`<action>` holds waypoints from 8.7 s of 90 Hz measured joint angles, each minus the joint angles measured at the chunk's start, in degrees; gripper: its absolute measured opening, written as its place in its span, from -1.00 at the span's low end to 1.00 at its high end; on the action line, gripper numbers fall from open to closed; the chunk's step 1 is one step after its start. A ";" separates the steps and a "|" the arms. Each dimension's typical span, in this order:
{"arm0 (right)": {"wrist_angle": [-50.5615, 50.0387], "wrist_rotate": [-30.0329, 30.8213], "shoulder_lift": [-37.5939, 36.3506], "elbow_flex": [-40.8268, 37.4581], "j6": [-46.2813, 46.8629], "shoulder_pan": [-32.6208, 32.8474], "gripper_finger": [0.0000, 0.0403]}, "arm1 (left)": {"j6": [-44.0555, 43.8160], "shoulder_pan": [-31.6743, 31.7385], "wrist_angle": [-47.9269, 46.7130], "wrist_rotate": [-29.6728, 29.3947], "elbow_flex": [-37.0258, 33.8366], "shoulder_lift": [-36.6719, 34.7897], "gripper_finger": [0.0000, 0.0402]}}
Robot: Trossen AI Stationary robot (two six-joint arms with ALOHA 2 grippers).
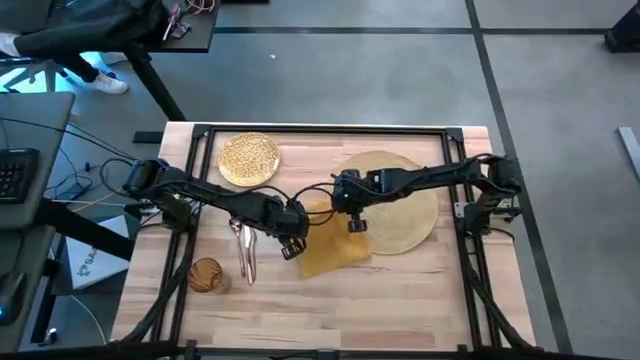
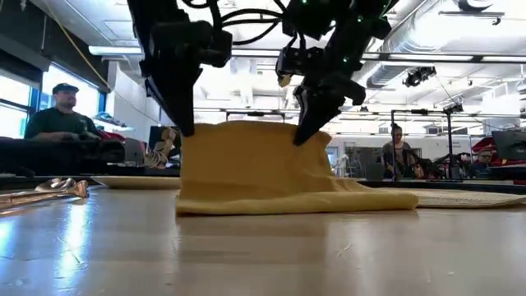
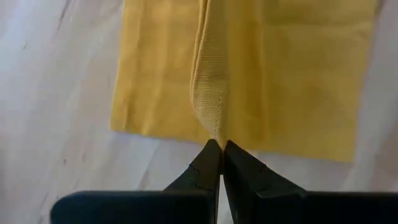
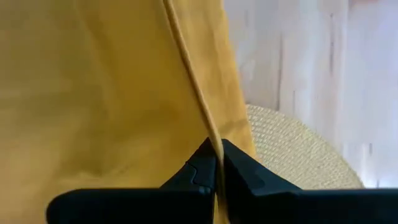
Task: Set table place
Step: Fold the yellow table napkin on the table, then put the brown fork on the yellow table napkin
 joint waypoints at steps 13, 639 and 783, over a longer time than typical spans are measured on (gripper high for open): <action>1.33 -0.01 1.04 0.00 0.72 -1.01 -1.00 | 0.48 1.13 0.32 -1.52 -2.66 0.48 -1.00; -16.23 17.96 -28.68 -11.25 52.24 20.88 -0.42 | -27.00 8.48 16.39 1.01 -1.31 15.76 -1.00; -14.89 8.19 -29.14 -11.25 27.41 12.93 -0.42 | -56.96 -4.21 -16.19 15.89 -1.60 2.80 -0.41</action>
